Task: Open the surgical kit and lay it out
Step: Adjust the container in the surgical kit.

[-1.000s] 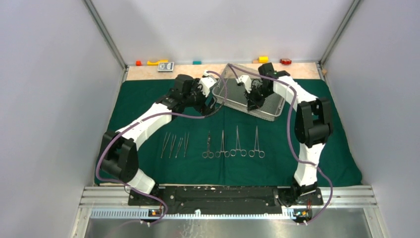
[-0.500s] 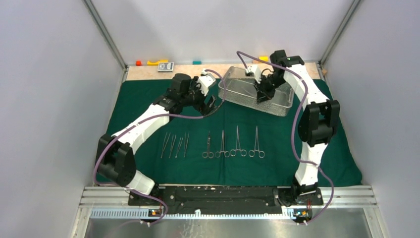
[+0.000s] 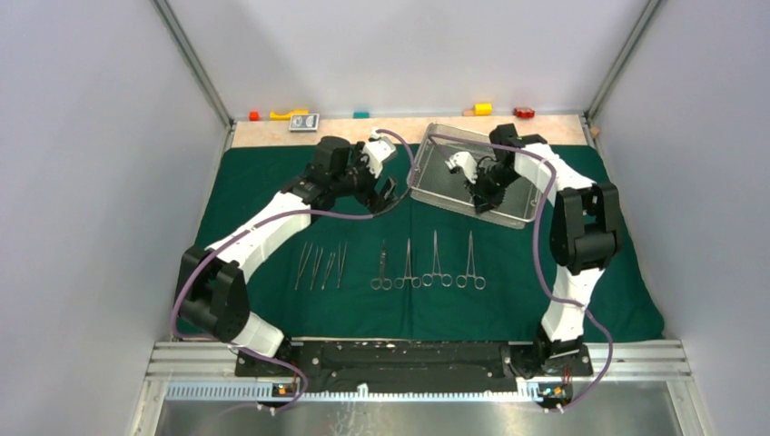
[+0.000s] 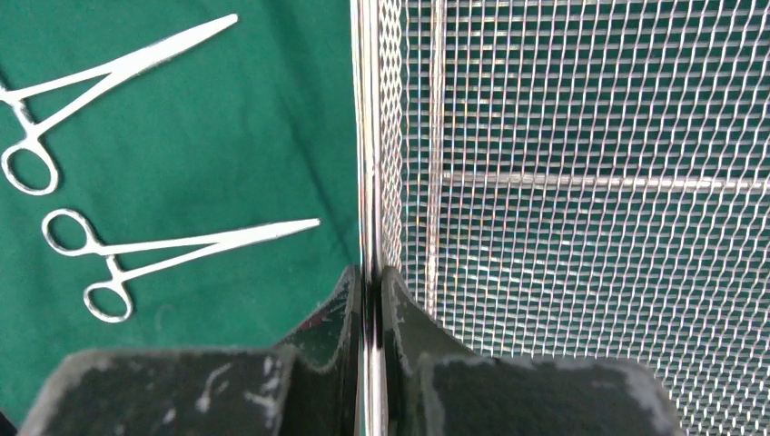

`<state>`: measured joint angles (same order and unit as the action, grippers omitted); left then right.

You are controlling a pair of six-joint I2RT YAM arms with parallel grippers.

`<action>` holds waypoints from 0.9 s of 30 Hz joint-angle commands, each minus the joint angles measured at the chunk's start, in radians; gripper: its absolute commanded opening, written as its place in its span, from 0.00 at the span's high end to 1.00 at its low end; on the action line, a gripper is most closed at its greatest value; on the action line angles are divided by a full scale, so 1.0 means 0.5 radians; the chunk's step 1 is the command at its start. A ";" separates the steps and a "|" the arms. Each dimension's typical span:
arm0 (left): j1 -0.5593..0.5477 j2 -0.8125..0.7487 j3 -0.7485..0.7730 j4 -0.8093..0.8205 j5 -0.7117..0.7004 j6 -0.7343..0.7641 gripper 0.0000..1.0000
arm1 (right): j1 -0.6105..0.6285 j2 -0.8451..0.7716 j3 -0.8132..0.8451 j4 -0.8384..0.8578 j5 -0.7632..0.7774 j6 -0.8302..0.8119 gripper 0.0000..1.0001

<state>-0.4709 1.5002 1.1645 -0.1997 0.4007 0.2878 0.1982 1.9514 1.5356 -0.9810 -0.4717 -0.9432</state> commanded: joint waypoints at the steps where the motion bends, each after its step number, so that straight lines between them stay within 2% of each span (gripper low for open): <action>1: 0.009 -0.052 -0.007 0.113 0.062 -0.005 0.08 | -0.016 -0.104 -0.063 0.258 0.168 -0.075 1.00; 4: 0.010 -0.053 -0.010 0.114 0.067 -0.008 0.08 | -0.014 -0.087 -0.061 0.278 0.204 -0.139 1.00; 5: 0.011 -0.054 -0.010 0.117 0.065 -0.010 0.08 | -0.016 -0.198 -0.053 0.278 0.210 -0.168 1.00; 6: 0.009 -0.050 -0.010 0.119 0.066 -0.009 0.08 | -0.015 -0.082 -0.040 0.269 0.213 -0.197 1.00; 14: 0.011 -0.013 0.002 0.126 0.074 -0.004 0.08 | -0.005 0.068 0.216 0.044 0.212 -0.393 1.00; 24: 0.011 0.028 0.022 0.127 0.076 0.007 0.08 | 0.015 0.097 0.155 0.087 0.365 -0.482 1.00; 26: 0.010 0.028 0.023 0.126 0.066 0.008 0.08 | 0.015 0.095 0.166 0.112 0.352 -0.429 0.89; 27: 0.011 0.023 0.023 0.126 0.055 0.012 0.08 | 0.013 0.086 0.176 0.126 0.329 -0.393 0.79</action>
<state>-0.4709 1.5082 1.1645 -0.1783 0.4221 0.2874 0.2008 1.9862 1.6039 -0.9833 -0.3332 -1.1332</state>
